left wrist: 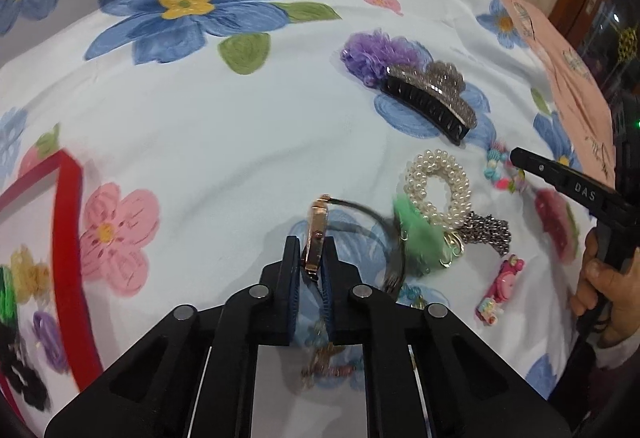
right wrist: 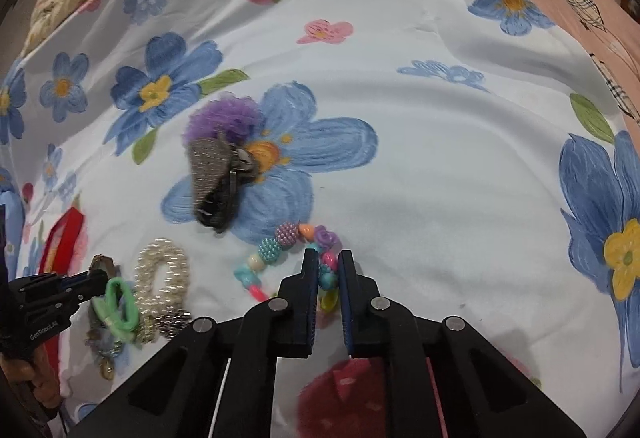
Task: Organize jewelry
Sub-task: 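Grasp the watch with the left tool while the right tool grasps the beaded bracelet, then lower the watch and beaded bracelet into the tray and open both tools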
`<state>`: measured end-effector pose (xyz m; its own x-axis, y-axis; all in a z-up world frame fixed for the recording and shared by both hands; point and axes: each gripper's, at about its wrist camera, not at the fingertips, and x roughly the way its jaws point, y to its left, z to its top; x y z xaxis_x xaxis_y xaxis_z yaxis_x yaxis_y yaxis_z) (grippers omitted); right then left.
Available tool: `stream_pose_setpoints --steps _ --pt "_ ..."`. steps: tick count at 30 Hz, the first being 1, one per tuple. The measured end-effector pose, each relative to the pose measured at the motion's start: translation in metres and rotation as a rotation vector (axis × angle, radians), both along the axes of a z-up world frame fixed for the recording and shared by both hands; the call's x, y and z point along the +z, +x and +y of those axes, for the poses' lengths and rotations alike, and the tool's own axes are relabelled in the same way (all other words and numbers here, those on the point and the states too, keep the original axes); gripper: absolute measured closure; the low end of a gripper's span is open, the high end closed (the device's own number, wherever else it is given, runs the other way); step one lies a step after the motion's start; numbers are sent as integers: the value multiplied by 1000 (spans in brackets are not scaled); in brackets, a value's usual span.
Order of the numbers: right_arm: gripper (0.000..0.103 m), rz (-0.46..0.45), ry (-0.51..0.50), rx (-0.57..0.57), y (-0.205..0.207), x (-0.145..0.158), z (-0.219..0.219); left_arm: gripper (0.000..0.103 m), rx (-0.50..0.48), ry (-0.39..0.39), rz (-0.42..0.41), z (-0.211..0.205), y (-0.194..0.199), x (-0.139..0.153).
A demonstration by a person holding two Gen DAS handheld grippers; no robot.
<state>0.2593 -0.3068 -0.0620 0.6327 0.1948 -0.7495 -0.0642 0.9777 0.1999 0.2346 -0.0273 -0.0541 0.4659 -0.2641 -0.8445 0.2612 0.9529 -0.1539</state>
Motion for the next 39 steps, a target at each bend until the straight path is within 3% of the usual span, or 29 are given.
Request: stream_pose_setpoints --steps 13,25,39 --pt "94 -124 91 158 -44 57 51 96 89 -60 -58 43 -51 32" --pt "94 -125 161 328 -71 70 121 96 233 -121 -75 108 -105 39" --pt "94 -108 183 524 -96 73 212 96 390 -131 -85 182 -155 38"
